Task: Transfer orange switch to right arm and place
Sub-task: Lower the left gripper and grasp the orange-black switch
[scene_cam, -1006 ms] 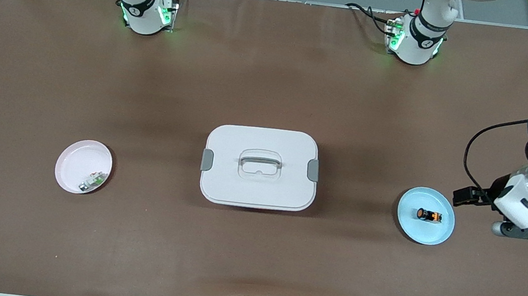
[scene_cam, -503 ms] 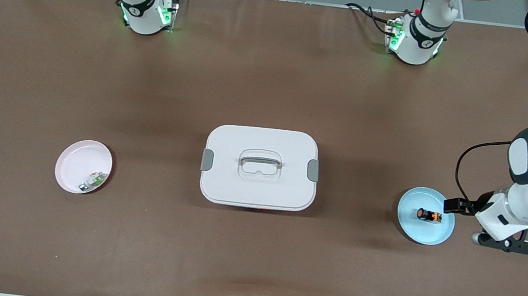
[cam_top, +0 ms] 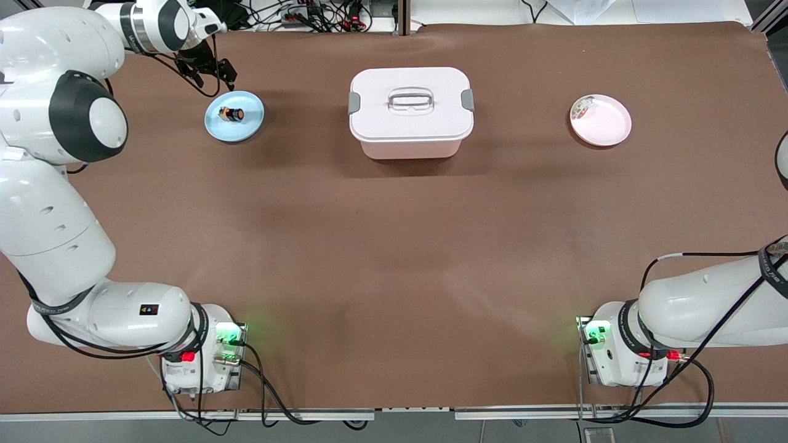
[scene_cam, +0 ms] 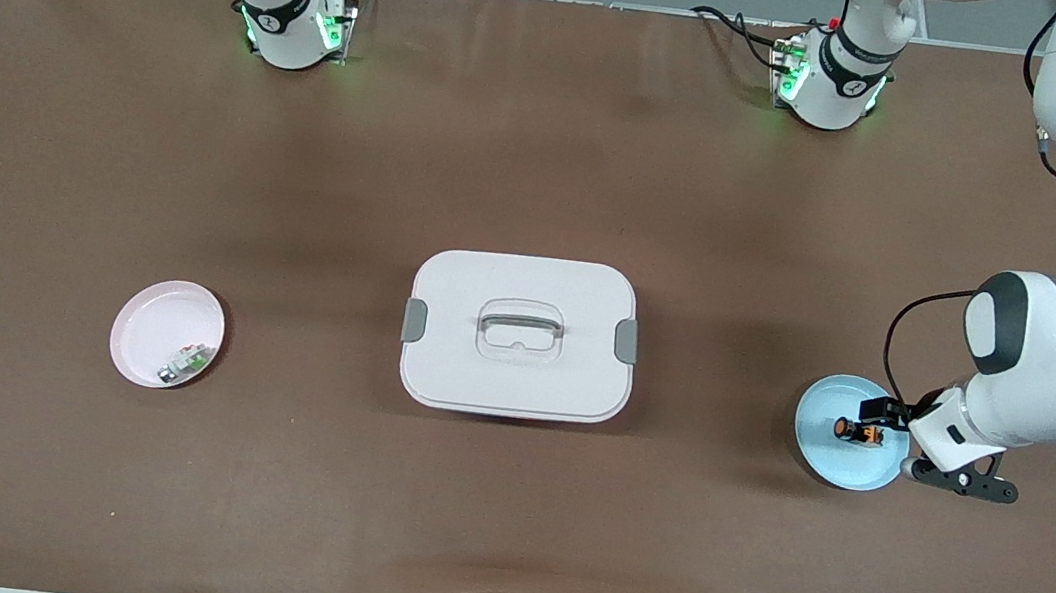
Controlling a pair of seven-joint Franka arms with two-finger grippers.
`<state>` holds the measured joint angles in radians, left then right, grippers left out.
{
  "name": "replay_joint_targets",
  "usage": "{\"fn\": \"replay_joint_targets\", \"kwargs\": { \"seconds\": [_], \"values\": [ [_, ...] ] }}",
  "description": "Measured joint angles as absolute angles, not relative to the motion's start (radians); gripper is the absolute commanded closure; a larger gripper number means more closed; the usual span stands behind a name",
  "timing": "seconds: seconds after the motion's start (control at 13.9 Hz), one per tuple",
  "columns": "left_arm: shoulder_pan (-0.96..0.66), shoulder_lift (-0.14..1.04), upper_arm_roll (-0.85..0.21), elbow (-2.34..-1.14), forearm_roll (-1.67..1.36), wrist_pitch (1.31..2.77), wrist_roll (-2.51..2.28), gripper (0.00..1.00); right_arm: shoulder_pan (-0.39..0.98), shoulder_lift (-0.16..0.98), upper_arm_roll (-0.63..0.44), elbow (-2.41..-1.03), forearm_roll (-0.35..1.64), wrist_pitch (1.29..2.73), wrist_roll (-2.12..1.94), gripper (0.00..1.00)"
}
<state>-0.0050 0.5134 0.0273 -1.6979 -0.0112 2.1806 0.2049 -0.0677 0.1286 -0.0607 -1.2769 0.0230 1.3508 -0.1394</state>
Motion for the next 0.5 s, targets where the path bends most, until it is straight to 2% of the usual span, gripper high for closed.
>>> {"fn": "replay_joint_targets", "kwargs": {
  "seconds": [0.5],
  "values": [
    [0.018,0.580,0.025,-1.706,-0.092,2.251,0.259,0.00,-0.068,0.129,-0.062,-1.278,0.024,1.361,-0.139,0.00]
  ]
}}
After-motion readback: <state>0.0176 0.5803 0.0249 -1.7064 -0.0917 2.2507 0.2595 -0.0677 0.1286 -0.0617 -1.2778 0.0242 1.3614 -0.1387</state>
